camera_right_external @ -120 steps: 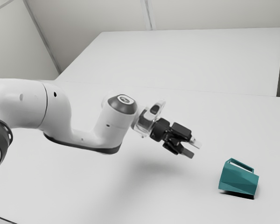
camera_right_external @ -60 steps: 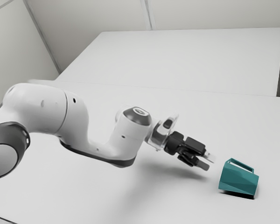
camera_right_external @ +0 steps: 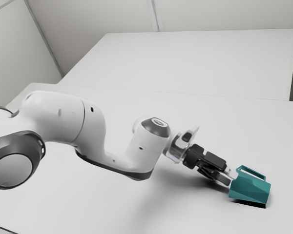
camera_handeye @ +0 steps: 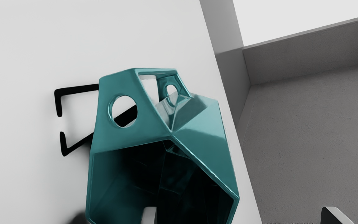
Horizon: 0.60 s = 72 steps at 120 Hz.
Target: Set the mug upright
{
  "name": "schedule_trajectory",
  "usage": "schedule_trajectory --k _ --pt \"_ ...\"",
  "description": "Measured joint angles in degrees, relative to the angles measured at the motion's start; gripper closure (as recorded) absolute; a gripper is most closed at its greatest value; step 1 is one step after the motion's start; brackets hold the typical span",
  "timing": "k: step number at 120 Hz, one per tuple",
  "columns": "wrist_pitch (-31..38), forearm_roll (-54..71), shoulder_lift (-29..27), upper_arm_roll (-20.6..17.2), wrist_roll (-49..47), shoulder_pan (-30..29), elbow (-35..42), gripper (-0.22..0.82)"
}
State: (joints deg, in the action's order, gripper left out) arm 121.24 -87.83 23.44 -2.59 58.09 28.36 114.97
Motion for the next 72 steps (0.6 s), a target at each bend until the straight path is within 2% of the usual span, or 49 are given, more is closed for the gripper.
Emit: schedule_trajectory --k 60,67,72 --pt "0.03 -0.32 3.14 0.33 1.77 2.98 -4.18 0.04" --pt "0.04 -0.32 3.34 0.37 1.9 3.24 -4.43 0.07" --pt "0.04 -0.35 3.38 0.38 1.99 3.31 -4.5 0.13"
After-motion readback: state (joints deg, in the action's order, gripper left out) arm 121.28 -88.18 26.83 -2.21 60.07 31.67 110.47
